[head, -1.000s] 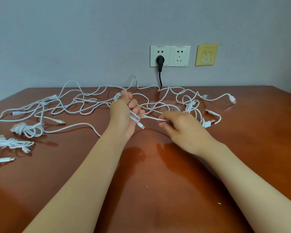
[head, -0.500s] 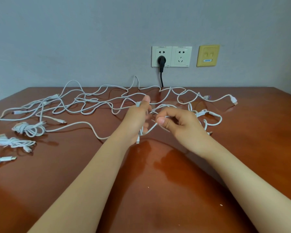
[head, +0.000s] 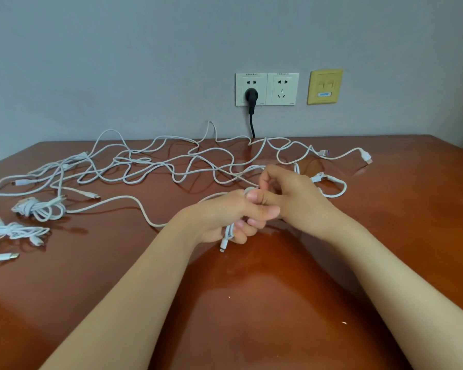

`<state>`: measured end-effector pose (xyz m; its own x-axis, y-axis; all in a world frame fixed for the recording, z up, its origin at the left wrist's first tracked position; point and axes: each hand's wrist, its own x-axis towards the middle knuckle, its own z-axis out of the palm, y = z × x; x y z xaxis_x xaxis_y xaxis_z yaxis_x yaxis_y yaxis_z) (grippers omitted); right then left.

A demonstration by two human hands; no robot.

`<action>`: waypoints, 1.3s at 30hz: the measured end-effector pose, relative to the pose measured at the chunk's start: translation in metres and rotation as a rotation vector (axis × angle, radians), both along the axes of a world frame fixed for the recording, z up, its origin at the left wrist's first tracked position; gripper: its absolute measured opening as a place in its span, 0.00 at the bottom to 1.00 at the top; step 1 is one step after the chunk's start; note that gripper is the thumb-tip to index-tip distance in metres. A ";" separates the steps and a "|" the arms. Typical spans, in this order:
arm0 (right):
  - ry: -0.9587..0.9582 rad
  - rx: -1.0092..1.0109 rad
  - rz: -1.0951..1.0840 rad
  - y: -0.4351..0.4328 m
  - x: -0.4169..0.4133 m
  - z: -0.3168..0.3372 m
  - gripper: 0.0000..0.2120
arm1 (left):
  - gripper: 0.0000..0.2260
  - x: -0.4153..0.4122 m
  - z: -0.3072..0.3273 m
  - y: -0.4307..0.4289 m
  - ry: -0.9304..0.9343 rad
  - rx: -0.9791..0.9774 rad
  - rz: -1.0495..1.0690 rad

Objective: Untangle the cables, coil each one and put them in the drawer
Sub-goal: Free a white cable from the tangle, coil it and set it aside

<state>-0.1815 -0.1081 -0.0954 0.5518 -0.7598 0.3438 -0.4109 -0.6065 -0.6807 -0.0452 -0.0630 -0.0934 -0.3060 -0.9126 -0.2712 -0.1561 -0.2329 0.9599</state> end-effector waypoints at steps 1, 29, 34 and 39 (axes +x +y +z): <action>-0.040 0.081 0.057 0.000 -0.001 0.001 0.11 | 0.13 0.001 -0.001 0.000 -0.018 0.001 0.003; 0.077 -0.258 -0.292 -0.007 0.000 -0.001 0.12 | 0.16 0.011 0.010 -0.007 0.524 -0.219 0.514; 0.062 -0.228 -0.341 -0.004 0.001 0.001 0.11 | 0.17 0.013 0.011 -0.009 0.584 -0.231 0.593; 0.133 -0.280 -0.458 -0.001 -0.002 0.003 0.12 | 0.17 0.012 0.014 -0.010 0.656 -0.288 0.618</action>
